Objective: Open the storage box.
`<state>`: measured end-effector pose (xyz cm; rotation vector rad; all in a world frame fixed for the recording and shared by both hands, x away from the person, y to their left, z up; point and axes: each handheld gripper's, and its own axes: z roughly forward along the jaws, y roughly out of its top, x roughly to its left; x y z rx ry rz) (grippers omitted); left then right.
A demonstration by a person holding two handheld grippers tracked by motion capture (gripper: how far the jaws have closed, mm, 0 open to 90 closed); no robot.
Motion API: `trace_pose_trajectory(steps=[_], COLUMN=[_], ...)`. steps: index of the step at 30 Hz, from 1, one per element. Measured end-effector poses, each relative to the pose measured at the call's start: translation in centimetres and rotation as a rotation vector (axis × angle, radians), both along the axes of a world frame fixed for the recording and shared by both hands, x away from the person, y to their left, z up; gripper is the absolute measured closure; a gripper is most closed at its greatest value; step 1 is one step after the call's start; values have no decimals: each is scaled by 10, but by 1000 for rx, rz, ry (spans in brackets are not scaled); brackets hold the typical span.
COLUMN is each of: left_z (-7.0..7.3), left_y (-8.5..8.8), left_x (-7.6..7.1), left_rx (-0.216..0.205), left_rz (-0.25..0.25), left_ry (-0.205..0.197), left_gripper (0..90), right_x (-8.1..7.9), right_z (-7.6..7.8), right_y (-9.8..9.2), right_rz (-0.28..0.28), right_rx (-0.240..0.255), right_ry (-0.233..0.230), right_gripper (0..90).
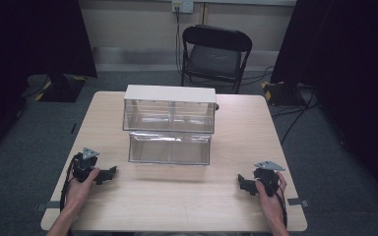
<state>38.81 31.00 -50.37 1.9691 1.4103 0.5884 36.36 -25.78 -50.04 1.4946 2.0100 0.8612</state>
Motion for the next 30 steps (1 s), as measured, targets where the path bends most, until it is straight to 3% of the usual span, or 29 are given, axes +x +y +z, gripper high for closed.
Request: trace_pose_trajectory(steps=[12, 16, 17, 30], left_z=[0, 0, 0, 0], left_y=[0, 0, 0, 0], left_x=[0, 0, 0, 0], left_rx=[-2, -1, -1, -1], left_rz=[1, 1, 1, 1], left_ry=[-1, -1, -1, -1], left_gripper=[3, 3, 3, 3], right_x=[1, 4, 5, 0], right_z=[1, 5, 7, 25], right_y=[0, 0, -1, 10], right_rz=[-5, -6, -7, 42], right_rx=[-5, 5, 9, 59], right_ry=[12, 34, 34, -30], right_gripper=[80, 162, 146, 153])
